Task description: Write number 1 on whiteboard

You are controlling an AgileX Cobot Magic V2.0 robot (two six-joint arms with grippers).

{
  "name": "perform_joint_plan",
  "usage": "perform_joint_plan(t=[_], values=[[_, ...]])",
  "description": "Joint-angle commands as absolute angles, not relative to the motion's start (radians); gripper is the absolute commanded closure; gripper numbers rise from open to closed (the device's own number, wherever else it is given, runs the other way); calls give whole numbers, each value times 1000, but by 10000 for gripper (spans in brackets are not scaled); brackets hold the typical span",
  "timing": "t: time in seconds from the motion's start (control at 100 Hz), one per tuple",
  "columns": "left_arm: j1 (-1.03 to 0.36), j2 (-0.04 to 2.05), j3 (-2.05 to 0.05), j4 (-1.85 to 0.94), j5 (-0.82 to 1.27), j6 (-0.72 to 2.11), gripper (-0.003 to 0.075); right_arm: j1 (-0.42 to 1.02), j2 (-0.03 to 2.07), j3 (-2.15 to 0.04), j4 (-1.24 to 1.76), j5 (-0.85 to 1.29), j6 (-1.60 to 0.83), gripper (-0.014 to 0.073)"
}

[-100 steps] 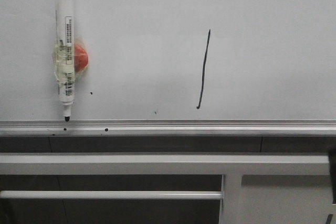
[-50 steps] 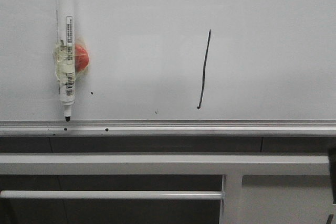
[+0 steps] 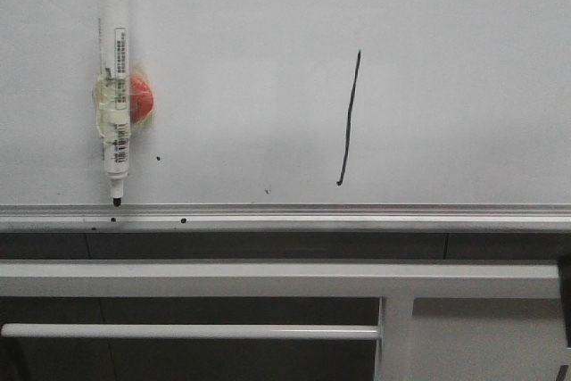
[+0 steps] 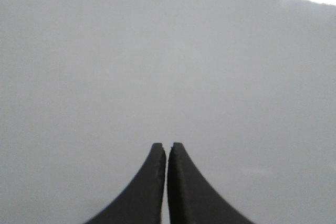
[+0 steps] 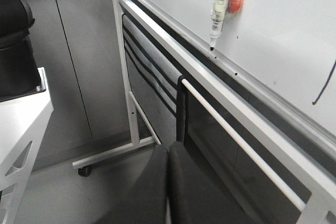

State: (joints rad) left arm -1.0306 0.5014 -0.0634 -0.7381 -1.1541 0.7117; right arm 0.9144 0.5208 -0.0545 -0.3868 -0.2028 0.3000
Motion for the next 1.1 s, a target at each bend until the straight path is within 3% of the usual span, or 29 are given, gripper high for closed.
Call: perform_joint_plan(t=[0.0,0.31,0.5,0.71,0.91,1.09], values=[[-886,452,-89,-541,-1097,667,741,909,521,-81,-385,-269,303,658],[-330,159,-89,-437,-585,355,741,909,521,-81,-385,-269,303,658],[-99,120,-89,-456,-321,315,741,909,521,-81,-385,-269,303,658],[-13,114,-78,-406,-41,313,741,909,521,-81,-385,-269,303,658],[-10,76,14,-363,-31,276,741,909,521,-81,-385,-269,303,658],[27,31,12,-124,14,8,741,909,521,-81,-385,-267,303,658]])
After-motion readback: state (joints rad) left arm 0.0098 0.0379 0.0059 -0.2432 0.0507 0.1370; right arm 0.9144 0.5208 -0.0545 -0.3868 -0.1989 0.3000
